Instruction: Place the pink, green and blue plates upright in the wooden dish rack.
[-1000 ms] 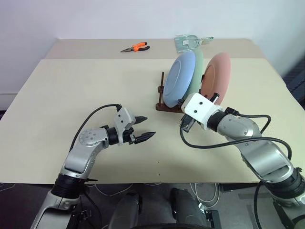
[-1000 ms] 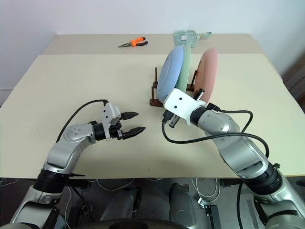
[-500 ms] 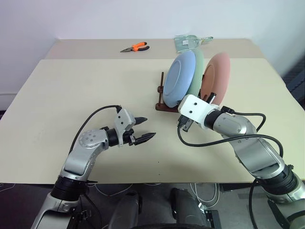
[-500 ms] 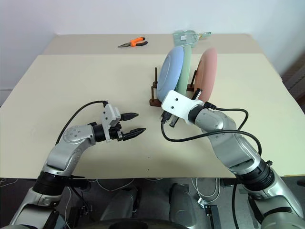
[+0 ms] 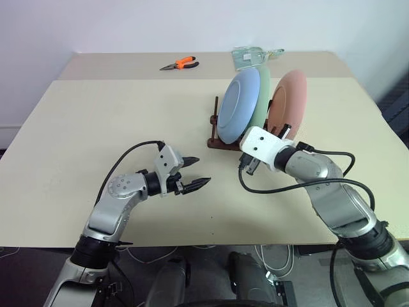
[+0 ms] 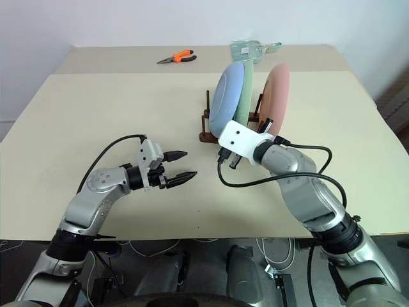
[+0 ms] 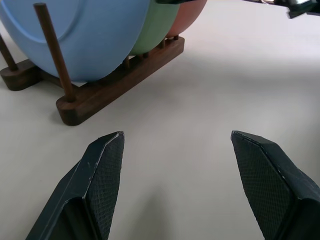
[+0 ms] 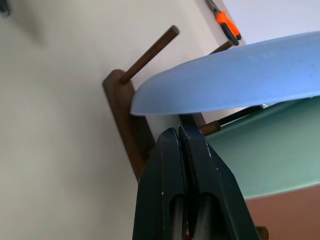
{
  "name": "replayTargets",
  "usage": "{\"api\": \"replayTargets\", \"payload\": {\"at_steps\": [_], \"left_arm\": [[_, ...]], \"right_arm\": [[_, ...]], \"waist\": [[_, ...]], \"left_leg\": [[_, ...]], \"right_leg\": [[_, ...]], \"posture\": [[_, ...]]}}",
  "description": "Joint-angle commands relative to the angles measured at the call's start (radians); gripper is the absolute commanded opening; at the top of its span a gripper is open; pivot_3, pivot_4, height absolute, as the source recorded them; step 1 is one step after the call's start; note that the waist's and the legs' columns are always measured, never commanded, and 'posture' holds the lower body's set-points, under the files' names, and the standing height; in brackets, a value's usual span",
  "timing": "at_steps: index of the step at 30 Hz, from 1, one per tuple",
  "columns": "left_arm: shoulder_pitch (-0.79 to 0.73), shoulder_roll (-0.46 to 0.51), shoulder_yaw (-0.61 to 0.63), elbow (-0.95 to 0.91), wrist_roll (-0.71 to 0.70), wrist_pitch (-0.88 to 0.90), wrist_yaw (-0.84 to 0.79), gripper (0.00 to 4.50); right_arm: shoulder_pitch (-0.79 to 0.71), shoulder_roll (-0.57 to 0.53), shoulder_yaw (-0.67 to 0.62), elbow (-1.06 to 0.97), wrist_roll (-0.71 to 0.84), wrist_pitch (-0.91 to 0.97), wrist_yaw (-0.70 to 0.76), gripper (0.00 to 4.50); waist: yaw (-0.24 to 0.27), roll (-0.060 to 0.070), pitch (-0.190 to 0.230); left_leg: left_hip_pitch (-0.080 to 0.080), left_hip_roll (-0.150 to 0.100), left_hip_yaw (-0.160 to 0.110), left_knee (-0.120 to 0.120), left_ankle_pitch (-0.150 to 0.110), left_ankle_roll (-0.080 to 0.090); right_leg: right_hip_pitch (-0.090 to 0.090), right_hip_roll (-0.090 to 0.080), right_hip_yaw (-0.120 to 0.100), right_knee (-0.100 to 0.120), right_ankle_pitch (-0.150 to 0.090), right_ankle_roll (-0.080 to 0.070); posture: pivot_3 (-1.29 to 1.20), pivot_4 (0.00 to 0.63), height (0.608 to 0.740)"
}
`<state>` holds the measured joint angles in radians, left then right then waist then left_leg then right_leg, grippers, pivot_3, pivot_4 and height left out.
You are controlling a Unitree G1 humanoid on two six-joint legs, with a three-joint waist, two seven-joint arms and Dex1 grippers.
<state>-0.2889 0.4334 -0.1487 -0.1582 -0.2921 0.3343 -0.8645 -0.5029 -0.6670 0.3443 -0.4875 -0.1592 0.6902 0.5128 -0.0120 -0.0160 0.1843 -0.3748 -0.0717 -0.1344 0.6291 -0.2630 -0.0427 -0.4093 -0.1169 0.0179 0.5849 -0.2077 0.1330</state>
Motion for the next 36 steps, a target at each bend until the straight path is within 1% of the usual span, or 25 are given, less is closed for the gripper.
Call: {"api": "replayTargets", "payload": {"at_steps": [1, 8, 11, 13, 15, 18, 19, 20, 21, 22, 24, 26, 28, 30, 32, 36], "left_arm": [[-0.003, 0.005, 0.002, -0.036, -0.001, -0.013, 0.005, 3.51], [0.007, 0.006, -0.001, -0.055, 0.000, -0.003, 0.018, 3.51], [0.005, 0.005, -0.004, -0.056, 0.001, 0.000, 0.024, 3.51], [0.006, 0.006, -0.003, -0.057, 0.002, 0.002, 0.028, 3.51], [0.005, 0.008, -0.002, -0.055, 0.001, 0.003, 0.030, 3.51], [0.003, 0.016, 0.005, -0.045, 0.000, 0.000, 0.026, 3.51], [0.000, 0.020, 0.008, -0.039, 0.002, -0.003, 0.025, 3.51], [-0.004, 0.028, 0.017, -0.028, 0.004, -0.010, 0.025, 3.51], [-0.008, 0.037, 0.032, -0.011, 0.006, -0.017, 0.029, 3.51], [-0.011, 0.042, 0.042, 0.001, 0.008, -0.021, 0.032, 3.51], [-0.015, 0.061, 0.067, 0.035, 0.016, -0.037, 0.038, 3.51], [-0.017, 0.085, 0.095, 0.076, 0.023, -0.058, 0.041, 3.51], [-0.014, 0.106, 0.113, 0.109, 0.033, -0.082, 0.040, 3.51], [-0.012, 0.117, 0.121, 0.128, 0.039, -0.097, 0.038, 3.51], [-0.003, 0.127, 0.128, 0.132, 0.040, -0.109, 0.037, 3.51], [0.021, 0.123, 0.139, 0.118, 0.040, -0.113, 0.056, 3.51]], "right_arm": [[-0.052, 0.037, 0.000, -0.025, -0.016, -0.044, 0.009, 0.04], [-0.081, 0.084, 0.016, -0.018, -0.046, -0.072, 0.029, 0.04], [-0.080, 0.079, 0.005, -0.015, -0.054, -0.081, 0.037, 0.04], [-0.062, 0.051, -0.034, -0.027, -0.046, -0.096, 0.051, 0.04], [-0.011, 0.000, -0.117, -0.063, -0.005, -0.134, 0.088, 0.04], [0.092, -0.045, -0.308, -0.124, 0.114, -0.162, 0.157, 0.04], [0.130, -0.052, -0.389, -0.143, 0.176, -0.149, 0.192, 0.04], [0.181, -0.062, -0.496, -0.170, 0.258, -0.094, 0.242, 0.04], [0.256, -0.082, -0.600, -0.187, 0.310, -0.062, 0.294, 0.04], [0.310, -0.100, -0.671, -0.197, 0.345, -0.042, 0.329, 0.04], [0.429, -0.090, -0.791, -0.198, 0.404, -0.021, 0.357, 0.04], [0.530, -0.061, -0.856, -0.160, 0.414, -0.063, 0.344, 0.04], [0.575, -0.027, -0.888, -0.098, 0.415, -0.108, 0.310, 0.04], [0.601, -0.021, -0.884, -0.045, 0.389, -0.179, 0.293, 0.04], [0.609, -0.009, -0.871, 0.010, 0.376, -0.227, 0.265, 0.04], [0.603, -0.003, -0.803, 0.121, 0.335, -0.331, 0.228, 0.04]], "waist": [[0.000, 0.000, 0.000], [0.001, 0.000, 0.000], [0.001, 0.000, 0.000], [0.001, 0.000, 0.000], [0.005, 0.000, 0.000], [0.016, -0.001, 0.000], [0.019, -0.001, 0.000], [0.022, -0.001, 0.000], [0.024, 0.000, 0.000], [0.028, -0.001, 0.000], [0.028, -0.001, -0.001], [0.024, -0.001, -0.001], [0.018, -0.001, -0.001], [0.016, -0.001, -0.001], [0.017, 0.000, -0.001], [0.022, -0.001, -0.001]], "left_leg": [[0.000, 0.000, 0.000, 0.000, 0.000, 0.000], [0.000, 0.000, 0.000, 0.000, 0.000, 0.000], [0.000, 0.000, 0.000, 0.000, 0.000, 0.000], [0.000, 0.000, 0.000, 0.000, 0.000, 0.000], [0.000, 0.000, 0.000, 0.000, 0.000, 0.000], [0.000, -0.001, -0.001, 0.000, 0.000, 0.000], [0.000, -0.001, -0.001, 0.000, 0.000, 0.000], [0.000, 0.000, -0.001, 0.000, 0.000, 0.000], [0.000, 0.000, -0.001, 0.000, 0.000, 0.000], [0.000, 0.000, -0.001, 0.000, 0.000, 0.000], [0.001, 0.000, -0.002, 0.001, 0.000, 0.001], [0.001, 0.000, -0.001, 0.001, 0.000, 0.001], [0.002, 0.001, 0.000, 0.001, 0.000, 0.001], [0.002, 0.001, 0.001, 0.001, 0.000, 0.001], [0.002, 0.001, 0.002, 0.001, 0.000, 0.000], [0.002, 0.001, 0.001, 0.001, 0.000, 0.000]], "right_leg": [[0.000, 0.000, 0.000, 0.000, 0.000, 0.000], [0.000, 0.000, 0.000, 0.000, 0.000, 0.000], [0.000, 0.000, 0.000, 0.000, 0.000, 0.000], [0.000, 0.000, 0.000, 0.000, 0.000, 0.000], [0.000, 0.000, 0.000, 0.000, 0.000, 0.000], [0.001, 0.000, 0.000, -0.001, 0.000, 0.000], [0.001, 0.000, 0.000, -0.001, 0.000, 0.000], [0.001, 0.000, 0.000, -0.001, 0.000, 0.001], [0.001, 0.000, 0.000, -0.001, 0.000, 0.000], [0.001, 0.000, 0.000, -0.001, 0.000, 0.000], [0.004, 0.000, -0.002, -0.001, -0.001, 0.001], [0.004, 0.000, -0.001, -0.001, -0.002, -0.002], [0.003, 0.000, -0.001, -0.001, -0.004, 0.000], [0.003, 0.000, 0.000, 0.000, -0.003, 0.000], [0.003, 0.000, 0.000, 0.000, -0.003, 0.000], [0.003, 0.000, 0.000, -0.001, -0.003, -0.001]], "posture": [[0.00, 0.150, 0.740], [0.00, 0.150, 0.740], [0.00, 0.150, 0.740], [0.00, 0.150, 0.740], [0.00, 0.150, 0.740], [0.00, 0.150, 0.740], [0.00, 0.150, 0.740], [0.00, 0.150, 0.740], [0.00, 0.150, 0.740], [0.00, 0.150, 0.740], [0.00, 0.150, 0.740], [0.00, 0.150, 0.740], [0.00, 0.150, 0.740], [0.00, 0.150, 0.740], [0.00, 0.150, 0.740], [0.00, 0.150, 0.740]]}}
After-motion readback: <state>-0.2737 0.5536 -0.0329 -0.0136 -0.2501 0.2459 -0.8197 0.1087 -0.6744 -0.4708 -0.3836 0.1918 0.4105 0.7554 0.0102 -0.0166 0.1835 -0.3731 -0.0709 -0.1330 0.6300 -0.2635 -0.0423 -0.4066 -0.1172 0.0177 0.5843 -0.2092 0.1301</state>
